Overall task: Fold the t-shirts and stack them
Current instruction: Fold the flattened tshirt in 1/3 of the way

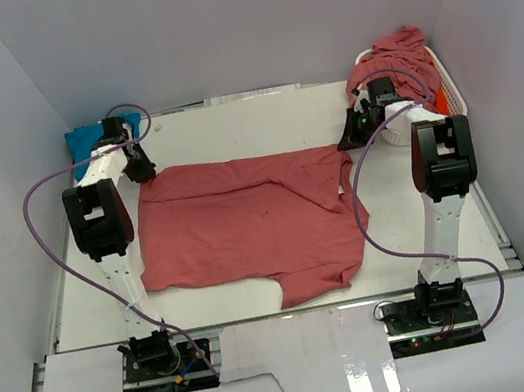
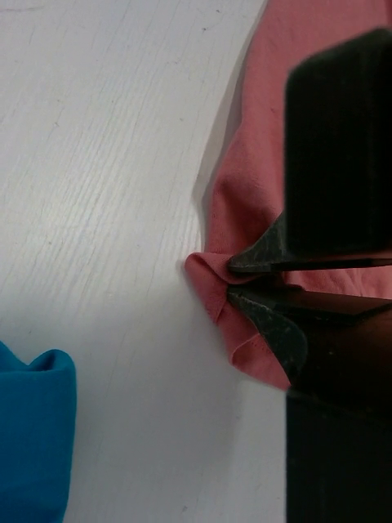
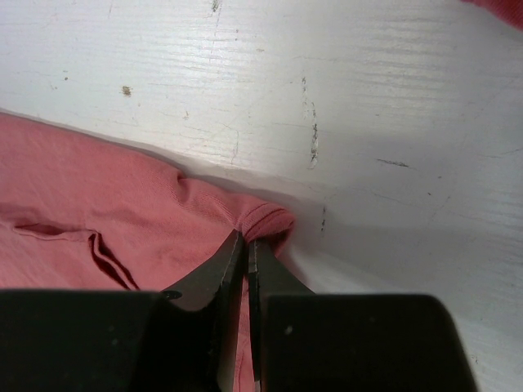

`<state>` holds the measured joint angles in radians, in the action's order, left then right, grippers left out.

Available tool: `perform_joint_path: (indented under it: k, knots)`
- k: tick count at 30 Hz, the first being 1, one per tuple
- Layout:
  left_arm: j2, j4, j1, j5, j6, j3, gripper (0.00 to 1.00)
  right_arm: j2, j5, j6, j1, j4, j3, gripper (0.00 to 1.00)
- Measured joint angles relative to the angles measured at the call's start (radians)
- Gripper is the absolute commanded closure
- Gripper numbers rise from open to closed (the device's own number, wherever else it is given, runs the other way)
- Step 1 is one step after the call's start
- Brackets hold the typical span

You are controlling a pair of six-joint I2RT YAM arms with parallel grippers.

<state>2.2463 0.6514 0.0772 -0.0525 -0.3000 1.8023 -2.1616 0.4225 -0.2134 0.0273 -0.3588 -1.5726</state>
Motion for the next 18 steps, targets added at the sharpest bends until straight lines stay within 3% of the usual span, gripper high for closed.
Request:
perform_joint_path:
  k: [2, 4, 18]
  knots:
    - [0.000, 0.000, 0.000, 0.005, 0.000, 0.000, 0.78, 0.000, 0.000, 0.000, 0.000, 0.000, 0.000, 0.92]
    - [0.000, 0.000, 0.000, 0.012, -0.003, 0.000, 0.88, 0.000, 0.000, 0.000, 0.000, 0.000, 0.000, 0.92]
    - [-0.013, -0.008, 0.025, 0.080, -0.058, -0.013, 0.88, 0.000, -0.001, 0.000, 0.000, 0.003, 0.012, 0.92]
